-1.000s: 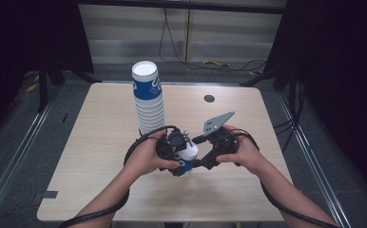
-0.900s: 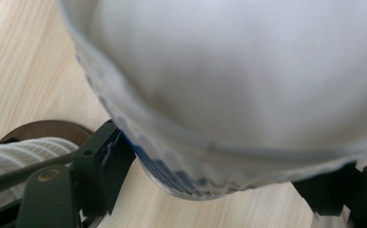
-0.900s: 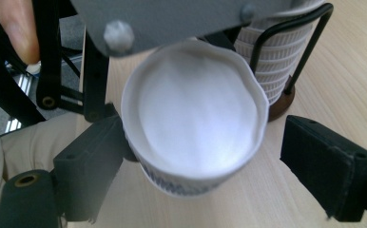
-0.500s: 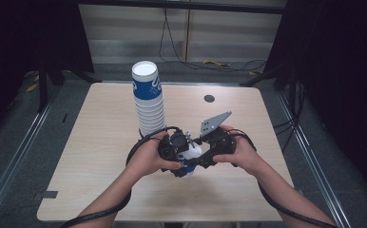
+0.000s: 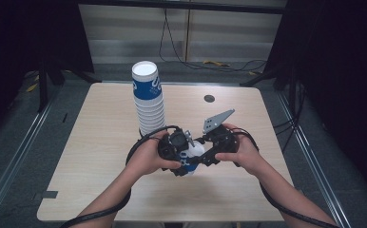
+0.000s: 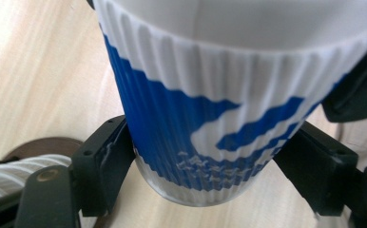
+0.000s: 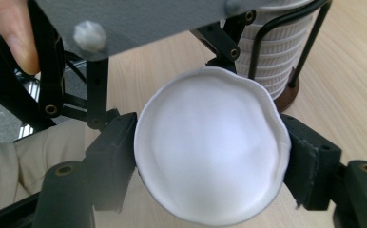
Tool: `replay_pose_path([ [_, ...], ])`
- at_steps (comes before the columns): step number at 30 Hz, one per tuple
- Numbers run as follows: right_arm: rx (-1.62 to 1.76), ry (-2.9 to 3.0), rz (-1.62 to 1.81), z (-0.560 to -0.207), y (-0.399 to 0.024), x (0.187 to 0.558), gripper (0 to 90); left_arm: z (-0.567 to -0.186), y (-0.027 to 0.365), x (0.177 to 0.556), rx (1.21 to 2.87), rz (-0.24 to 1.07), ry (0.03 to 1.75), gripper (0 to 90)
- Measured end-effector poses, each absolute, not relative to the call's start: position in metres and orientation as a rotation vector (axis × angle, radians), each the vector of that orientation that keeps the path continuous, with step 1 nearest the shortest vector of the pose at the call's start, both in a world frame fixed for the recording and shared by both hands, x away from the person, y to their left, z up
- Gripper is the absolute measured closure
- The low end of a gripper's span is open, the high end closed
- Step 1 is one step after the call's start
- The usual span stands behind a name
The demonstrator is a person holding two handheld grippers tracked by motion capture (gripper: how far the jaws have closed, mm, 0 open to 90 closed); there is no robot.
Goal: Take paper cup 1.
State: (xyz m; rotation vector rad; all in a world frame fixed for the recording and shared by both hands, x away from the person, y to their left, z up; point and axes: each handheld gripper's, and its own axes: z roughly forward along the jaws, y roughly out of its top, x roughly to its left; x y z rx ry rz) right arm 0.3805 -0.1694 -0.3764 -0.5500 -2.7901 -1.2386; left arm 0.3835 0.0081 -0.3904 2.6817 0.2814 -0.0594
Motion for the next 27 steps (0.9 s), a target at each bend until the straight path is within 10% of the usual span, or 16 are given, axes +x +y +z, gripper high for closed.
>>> replay_pose_path([
  [27, -0.625, -2.731, -1.338, -0.37, -0.196, 0.381, 27.6, -0.403, 0.031, 0.386, 2.493, -0.109, 0.351, 16.9],
])
